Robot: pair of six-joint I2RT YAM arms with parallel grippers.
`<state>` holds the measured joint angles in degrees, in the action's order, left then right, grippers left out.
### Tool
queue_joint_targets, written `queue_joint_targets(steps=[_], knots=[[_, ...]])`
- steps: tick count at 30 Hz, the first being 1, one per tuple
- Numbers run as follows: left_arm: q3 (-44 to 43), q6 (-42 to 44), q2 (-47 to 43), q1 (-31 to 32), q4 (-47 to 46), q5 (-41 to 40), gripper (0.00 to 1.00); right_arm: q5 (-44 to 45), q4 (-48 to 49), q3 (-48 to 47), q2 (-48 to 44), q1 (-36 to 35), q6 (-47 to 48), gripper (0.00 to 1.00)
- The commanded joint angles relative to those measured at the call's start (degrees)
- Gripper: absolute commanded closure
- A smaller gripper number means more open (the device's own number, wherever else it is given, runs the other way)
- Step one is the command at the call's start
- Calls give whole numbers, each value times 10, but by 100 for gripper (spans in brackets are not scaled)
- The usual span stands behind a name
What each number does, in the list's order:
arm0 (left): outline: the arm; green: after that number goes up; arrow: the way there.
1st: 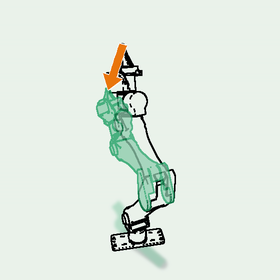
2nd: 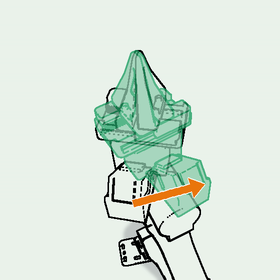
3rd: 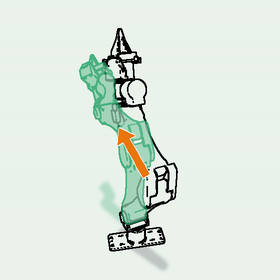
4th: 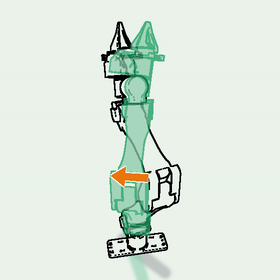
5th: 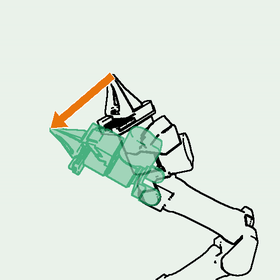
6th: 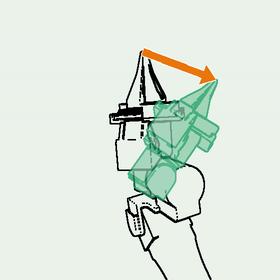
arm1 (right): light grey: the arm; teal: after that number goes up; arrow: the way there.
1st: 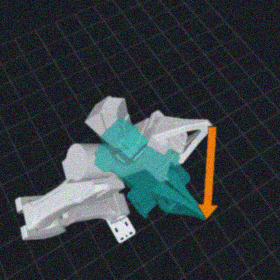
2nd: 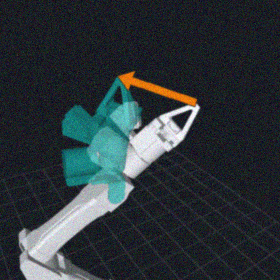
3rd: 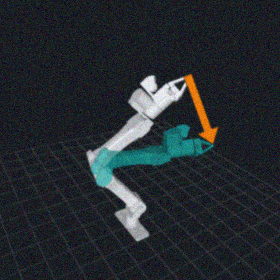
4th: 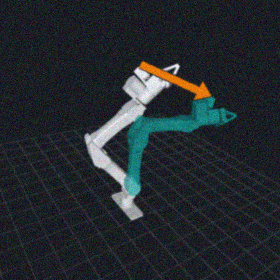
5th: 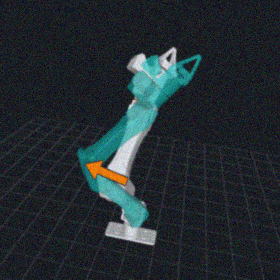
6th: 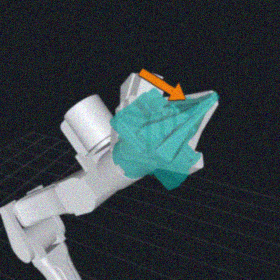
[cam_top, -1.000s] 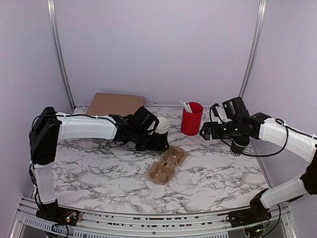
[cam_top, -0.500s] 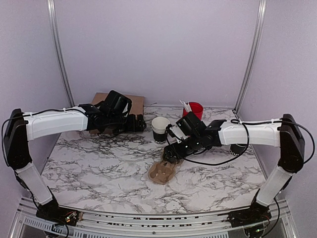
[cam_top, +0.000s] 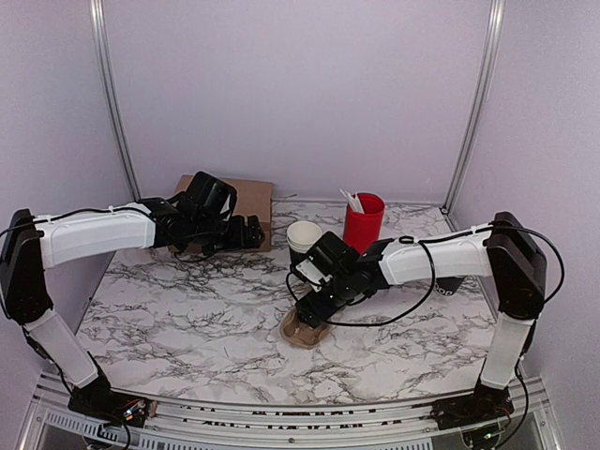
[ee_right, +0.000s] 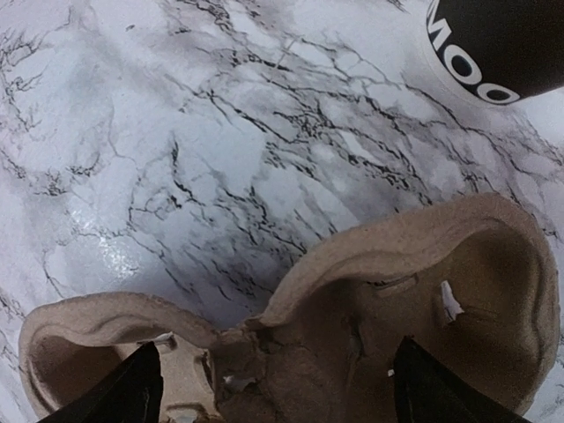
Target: Pack the takeout coffee
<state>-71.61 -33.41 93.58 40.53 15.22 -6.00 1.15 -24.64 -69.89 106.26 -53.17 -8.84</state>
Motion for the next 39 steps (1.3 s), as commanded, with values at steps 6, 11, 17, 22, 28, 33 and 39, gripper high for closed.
queue_joint_targets(steps=[6, 11, 17, 22, 28, 33, 39], knots=[[4, 7, -11, -9, -6, 4, 1, 48, -12, -26, 20, 0, 10, 17], [3, 5, -7, -10, -8, 7, 1, 40, -10, -15, 21, 0, 6, 26], [1, 5, -1, -12, -11, 11, 1, 27, -9, -6, 19, 0, 2, 36], [0, 5, 3, -12, -14, 13, 1, 32, -14, 0, 18, 0, -7, 37], [1, 6, 1, -12, -16, 13, 1, 68, -35, 13, 6, 3, -42, 39], [-1, 7, 2, -12, -15, 15, 1, 86, -54, 38, -24, 18, -85, 39], [-9, 8, 7, -12, -15, 20, 1, 98, -81, 96, -74, 77, -158, 39]])
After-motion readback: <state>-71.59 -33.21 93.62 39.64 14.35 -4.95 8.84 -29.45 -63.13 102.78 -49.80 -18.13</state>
